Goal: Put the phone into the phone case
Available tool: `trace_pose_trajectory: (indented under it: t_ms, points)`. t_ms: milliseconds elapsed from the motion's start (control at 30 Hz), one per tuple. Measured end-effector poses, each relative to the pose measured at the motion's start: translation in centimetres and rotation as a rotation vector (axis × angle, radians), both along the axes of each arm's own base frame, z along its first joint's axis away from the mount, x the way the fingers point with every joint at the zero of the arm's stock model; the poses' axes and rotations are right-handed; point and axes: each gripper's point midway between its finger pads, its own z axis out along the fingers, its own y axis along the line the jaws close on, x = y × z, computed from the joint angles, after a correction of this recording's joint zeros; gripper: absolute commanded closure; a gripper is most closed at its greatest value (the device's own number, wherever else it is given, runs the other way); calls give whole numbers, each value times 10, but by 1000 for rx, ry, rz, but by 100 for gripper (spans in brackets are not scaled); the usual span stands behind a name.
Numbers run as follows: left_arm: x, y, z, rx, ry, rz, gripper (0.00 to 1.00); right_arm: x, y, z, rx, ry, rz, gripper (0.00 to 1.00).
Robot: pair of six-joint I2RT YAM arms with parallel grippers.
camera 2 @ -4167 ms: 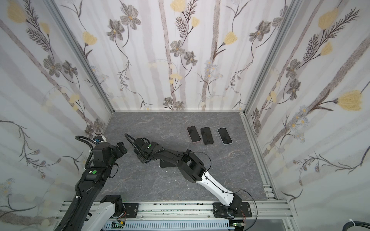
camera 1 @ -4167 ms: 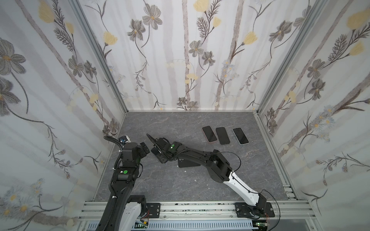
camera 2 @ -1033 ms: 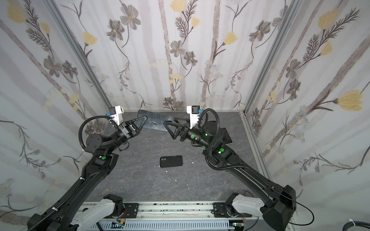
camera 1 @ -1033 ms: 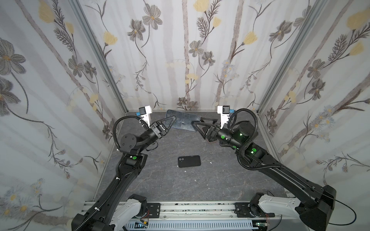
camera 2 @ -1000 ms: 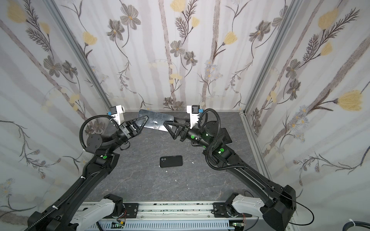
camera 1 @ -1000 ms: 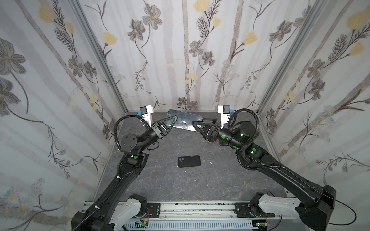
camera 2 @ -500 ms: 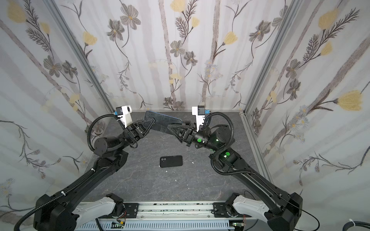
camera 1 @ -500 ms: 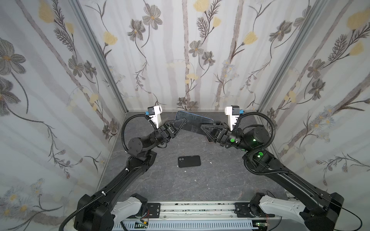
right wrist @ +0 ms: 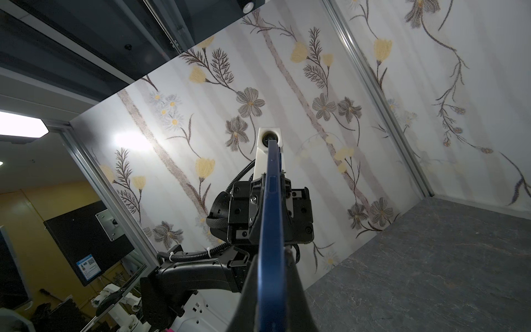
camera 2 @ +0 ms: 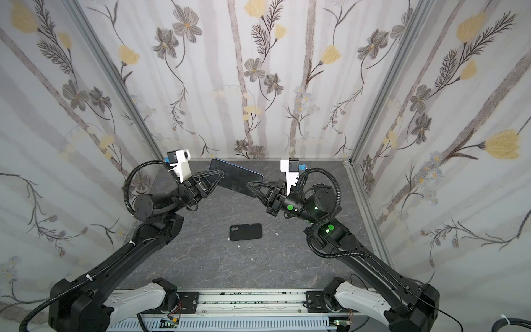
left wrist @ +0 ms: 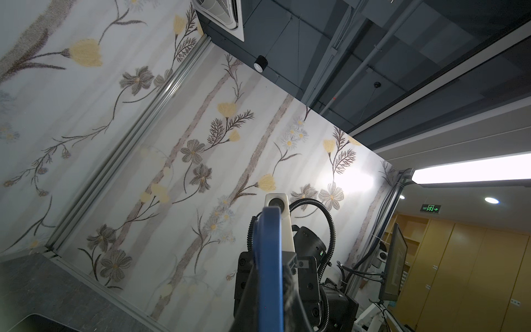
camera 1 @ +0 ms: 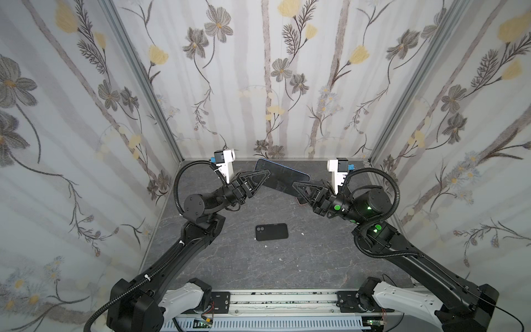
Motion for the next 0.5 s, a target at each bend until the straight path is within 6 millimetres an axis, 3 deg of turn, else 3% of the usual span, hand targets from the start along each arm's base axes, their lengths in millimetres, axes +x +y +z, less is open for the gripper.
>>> trace_pose_trajectory:
  t_ms: [500]
  points:
    - [-2,0,-2,73,-13,59,99,-1,1,-8,11,-13,5,100]
